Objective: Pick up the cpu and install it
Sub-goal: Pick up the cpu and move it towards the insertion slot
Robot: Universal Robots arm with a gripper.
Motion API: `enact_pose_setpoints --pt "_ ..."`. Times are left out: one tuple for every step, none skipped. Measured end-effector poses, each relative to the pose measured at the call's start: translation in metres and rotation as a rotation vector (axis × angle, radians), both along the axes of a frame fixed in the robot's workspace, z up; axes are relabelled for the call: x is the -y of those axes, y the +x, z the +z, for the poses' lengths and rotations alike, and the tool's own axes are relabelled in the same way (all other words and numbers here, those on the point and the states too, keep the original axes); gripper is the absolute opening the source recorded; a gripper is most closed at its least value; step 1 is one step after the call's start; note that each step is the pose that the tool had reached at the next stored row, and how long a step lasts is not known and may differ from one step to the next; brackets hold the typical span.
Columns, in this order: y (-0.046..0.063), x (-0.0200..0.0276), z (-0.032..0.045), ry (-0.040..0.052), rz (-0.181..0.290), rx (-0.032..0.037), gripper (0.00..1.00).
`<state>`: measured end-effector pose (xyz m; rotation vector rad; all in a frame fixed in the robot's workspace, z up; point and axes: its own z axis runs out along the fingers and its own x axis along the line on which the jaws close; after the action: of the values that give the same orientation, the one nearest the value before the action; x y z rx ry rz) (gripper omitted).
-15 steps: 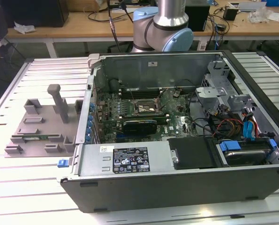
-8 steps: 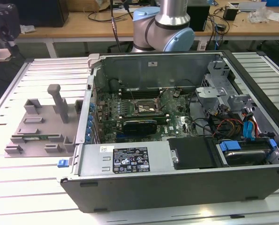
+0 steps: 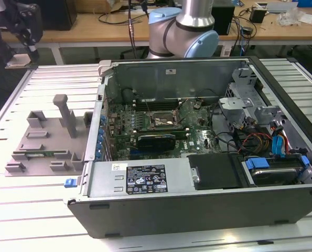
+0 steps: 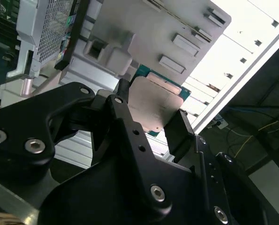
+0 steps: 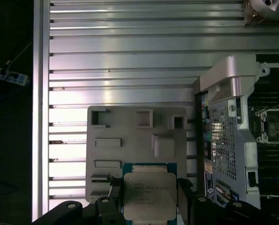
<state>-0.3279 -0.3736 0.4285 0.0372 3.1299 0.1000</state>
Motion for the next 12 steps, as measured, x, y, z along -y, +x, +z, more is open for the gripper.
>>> enact_pose_setpoints --pt "0.003 0.0000 0.0000 0.0000 0.000 -0.0001 0.55" --pt "0.006 0.0000 0.0001 0.0000 0.000 -0.0001 0.55" --pt "0.013 0.0000 0.0000 0.0000 0.000 0.0000 0.55" --pt "0.020 0.0000 0.0000 0.0000 0.000 0.0000 0.55" --pt "0.023 0.0000 0.0000 0.0000 0.000 0.0000 0.55" --pt "0.026 0.0000 0.0000 0.0000 0.000 -0.0001 0.55" --pt "0.029 0.0000 0.0001 -0.0001 0.000 -0.0001 0.55" --pt "0.033 0.0000 0.0001 -0.0001 0.000 -0.0001 0.55" --pt "0.038 0.0000 0.0000 0.0000 0.000 0.0000 0.55" --pt "0.048 0.0000 0.0001 -0.0001 0.000 -0.0001 0.55" --pt "0.053 0.0000 0.0000 -0.0001 0.000 0.0000 0.55" --pt "0.060 0.0000 0.0000 0.0000 0.000 0.0000 0.55"
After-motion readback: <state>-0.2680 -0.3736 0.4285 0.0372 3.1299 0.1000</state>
